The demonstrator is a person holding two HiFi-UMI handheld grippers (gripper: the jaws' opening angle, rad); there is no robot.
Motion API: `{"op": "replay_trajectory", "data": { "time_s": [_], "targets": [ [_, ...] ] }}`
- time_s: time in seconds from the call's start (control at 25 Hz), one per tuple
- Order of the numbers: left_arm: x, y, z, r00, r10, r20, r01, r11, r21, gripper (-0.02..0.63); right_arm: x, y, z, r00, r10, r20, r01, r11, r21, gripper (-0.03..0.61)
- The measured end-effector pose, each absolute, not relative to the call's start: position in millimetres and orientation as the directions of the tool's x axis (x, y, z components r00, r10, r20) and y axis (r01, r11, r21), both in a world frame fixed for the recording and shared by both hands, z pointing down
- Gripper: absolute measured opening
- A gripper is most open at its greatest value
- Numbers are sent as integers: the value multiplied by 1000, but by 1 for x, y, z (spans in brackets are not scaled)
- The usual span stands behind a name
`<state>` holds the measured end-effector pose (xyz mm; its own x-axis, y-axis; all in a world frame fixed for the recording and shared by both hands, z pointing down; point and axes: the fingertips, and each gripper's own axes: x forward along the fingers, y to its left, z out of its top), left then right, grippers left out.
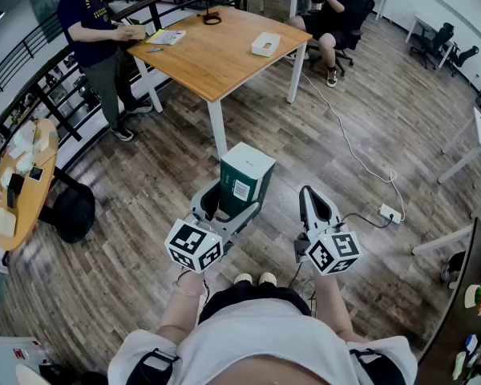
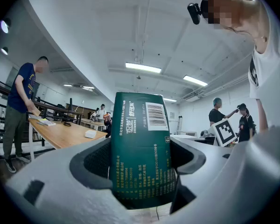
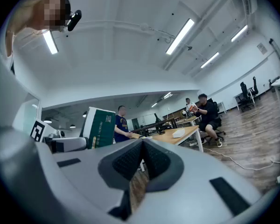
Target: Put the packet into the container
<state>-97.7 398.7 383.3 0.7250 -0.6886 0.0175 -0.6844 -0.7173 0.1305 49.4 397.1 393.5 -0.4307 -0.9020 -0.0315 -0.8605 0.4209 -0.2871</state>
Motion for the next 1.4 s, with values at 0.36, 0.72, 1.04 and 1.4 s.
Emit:
{"op": "replay_trajectory", "data": {
  "time_s": [0.36, 0.72, 1.04, 1.4],
  "targets": [
    [-108, 379, 398, 683, -728, 67, -729, -673, 125, 382, 41, 364, 403, -422, -907, -1, -857, 399, -327, 12],
    [-93, 370, 409, 674, -735, 76, -735, -658, 164, 382, 41, 350, 391, -430, -903, -26, -858, 417, -301, 12],
    [-81, 363, 406, 660, -748, 65, -743, -638, 200, 382, 42, 344, 385, -440, -898, -28, -844, 424, -328, 12],
    [-68, 360, 411, 660, -745, 98, -749, -643, 163, 382, 56, 344, 387, -429, -903, -27, -856, 416, -306, 11]
  ]
}}
